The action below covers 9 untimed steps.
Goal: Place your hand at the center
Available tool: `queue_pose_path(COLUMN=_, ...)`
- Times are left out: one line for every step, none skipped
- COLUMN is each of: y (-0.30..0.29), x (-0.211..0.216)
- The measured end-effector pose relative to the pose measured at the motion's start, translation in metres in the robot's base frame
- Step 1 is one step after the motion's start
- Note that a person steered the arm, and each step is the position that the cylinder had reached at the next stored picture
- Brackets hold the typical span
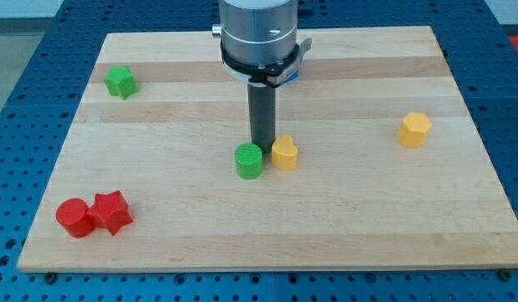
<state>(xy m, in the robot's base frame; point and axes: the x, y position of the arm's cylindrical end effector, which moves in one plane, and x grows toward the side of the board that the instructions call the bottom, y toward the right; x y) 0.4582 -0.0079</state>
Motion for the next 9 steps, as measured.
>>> queue_pose_path(y=0.032, x=0.000)
queue_pose_path(y=0.033, x=0.003)
queue_pose_path(y=0.013, x=0.016)
queue_pose_path(y=0.010, x=0.056)
queue_pose_path(y=0.022, x=0.059)
queue_pose_path(y=0.055, x=0.049)
queue_pose_path(y=0.089, x=0.009)
queue_pose_path(y=0.117, x=-0.028)
queue_pose_path(y=0.121, x=-0.031)
